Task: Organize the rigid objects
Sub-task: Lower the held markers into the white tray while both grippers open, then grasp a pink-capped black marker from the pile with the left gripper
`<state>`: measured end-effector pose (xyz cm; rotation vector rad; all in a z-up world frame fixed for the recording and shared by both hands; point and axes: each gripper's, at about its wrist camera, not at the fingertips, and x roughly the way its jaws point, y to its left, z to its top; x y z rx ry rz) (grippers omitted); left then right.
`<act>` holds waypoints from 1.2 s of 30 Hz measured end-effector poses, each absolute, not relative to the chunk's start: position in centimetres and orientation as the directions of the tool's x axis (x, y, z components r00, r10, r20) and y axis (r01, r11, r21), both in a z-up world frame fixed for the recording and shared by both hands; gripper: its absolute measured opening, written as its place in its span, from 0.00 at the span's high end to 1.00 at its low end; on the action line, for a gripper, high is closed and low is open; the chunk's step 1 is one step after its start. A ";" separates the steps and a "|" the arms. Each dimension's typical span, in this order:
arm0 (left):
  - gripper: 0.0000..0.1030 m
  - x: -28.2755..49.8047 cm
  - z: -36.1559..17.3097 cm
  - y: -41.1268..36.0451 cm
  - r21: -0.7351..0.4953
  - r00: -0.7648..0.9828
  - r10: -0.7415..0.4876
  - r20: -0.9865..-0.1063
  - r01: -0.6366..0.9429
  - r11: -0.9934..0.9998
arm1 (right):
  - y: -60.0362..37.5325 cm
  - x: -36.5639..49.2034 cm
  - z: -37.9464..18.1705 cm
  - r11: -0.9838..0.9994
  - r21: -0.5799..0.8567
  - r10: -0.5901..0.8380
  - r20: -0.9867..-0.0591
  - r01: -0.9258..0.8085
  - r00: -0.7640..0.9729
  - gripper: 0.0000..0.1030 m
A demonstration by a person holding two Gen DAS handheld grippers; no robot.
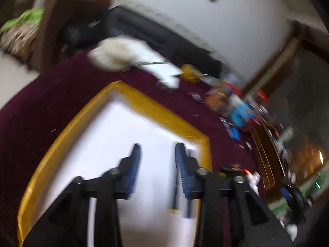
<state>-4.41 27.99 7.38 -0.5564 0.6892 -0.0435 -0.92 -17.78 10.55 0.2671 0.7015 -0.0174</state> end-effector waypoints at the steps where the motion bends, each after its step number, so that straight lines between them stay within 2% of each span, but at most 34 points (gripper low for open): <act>1: 0.41 -4.3 8.1 26.5 -0.478 0.773 -0.230 -0.592 -0.106 0.872 | -18.8 -0.5 9.6 0.959 0.251 0.069 -0.657 0.132 0.750 0.07; 4: 0.41 -3.9 9.0 21.2 -0.411 0.732 -0.291 -0.616 0.017 0.912 | -21.5 0.7 6.2 0.943 0.273 0.062 -0.706 0.191 0.706 0.18; 8: 0.41 -2.4 7.4 14.0 -0.341 0.632 -0.349 -0.692 0.140 0.930 | -23.9 0.8 2.4 0.909 0.364 0.145 -0.733 0.203 0.664 0.39; 12: 0.41 -1.0 5.7 7.5 -0.264 0.543 -0.346 -0.765 0.225 0.938 | -25.0 -0.1 1.2 0.874 0.446 0.201 -0.691 0.191 0.695 0.41; 16: 0.41 0.4 5.4 2.4 -0.175 0.516 -0.316 -0.796 0.304 0.937 | -25.7 -0.3 0.9 0.849 0.496 0.232 -0.660 0.184 0.715 0.40; 22: 0.41 3.8 3.2 -4.0 0.106 0.570 -0.159 -0.806 0.403 0.909 | -25.9 -0.5 0.8 0.842 0.513 0.252 -0.648 0.167 0.719 0.40; 23: 0.39 4.0 2.5 -4.4 0.137 0.568 -0.138 -0.811 0.415 0.900 | -26.0 -0.6 0.6 0.839 0.518 0.256 -0.645 0.166 0.720 0.40; 24: 0.41 3.9 1.8 -5.1 0.205 0.588 -0.104 -0.802 0.434 0.877 | -26.2 -0.6 0.6 0.832 0.529 0.264 -0.640 0.166 0.721 0.40; 25: 0.50 3.5 1.6 -5.5 0.239 0.608 -0.097 -0.788 0.447 0.862 | -26.3 -0.6 0.5 0.827 0.538 0.269 -0.637 0.166 0.723 0.40; 26: 0.58 2.9 1.7 -5.4 0.238 0.610 -0.108 -0.785 0.459 0.856 | -26.4 -0.6 0.4 0.821 0.546 0.274 -0.633 0.167 0.724 0.40; 27: 0.72 2.4 1.8 -5.3 0.233 0.601 -0.114 -0.791 0.469 0.852 | -26.5 -0.6 0.4 0.817 0.551 0.277 -0.630 0.167 0.725 0.40; 28: 0.80 2.1 1.9 -5.2 0.235 0.599 -0.111 -0.793 0.469 0.851 | -26.6 -0.6 0.3 0.816 0.554 0.279 -0.629 0.166 0.725 0.40; 29: 0.83 1.4 2.3 -4.8 0.224 0.596 -0.126 -0.793 0.478 0.849 | -26.6 -0.6 0.3 0.816 0.553 0.278 -0.630 0.167 0.725 0.40; 30: 0.87 0.9 2.7 -4.3 0.197 0.582 -0.148 -0.800 0.488 0.851 | -26.5 -0.5 0.4 0.818 0.551 0.277 -0.631 0.167 0.725 0.40; 36: 0.87 -2.5 2.8 -0.9 -0.017 0.454 -0.283 -0.845 0.506 0.862 | -26.7 -0.7 0.1 0.813 0.558 0.280 -0.627 0.167 0.727 0.40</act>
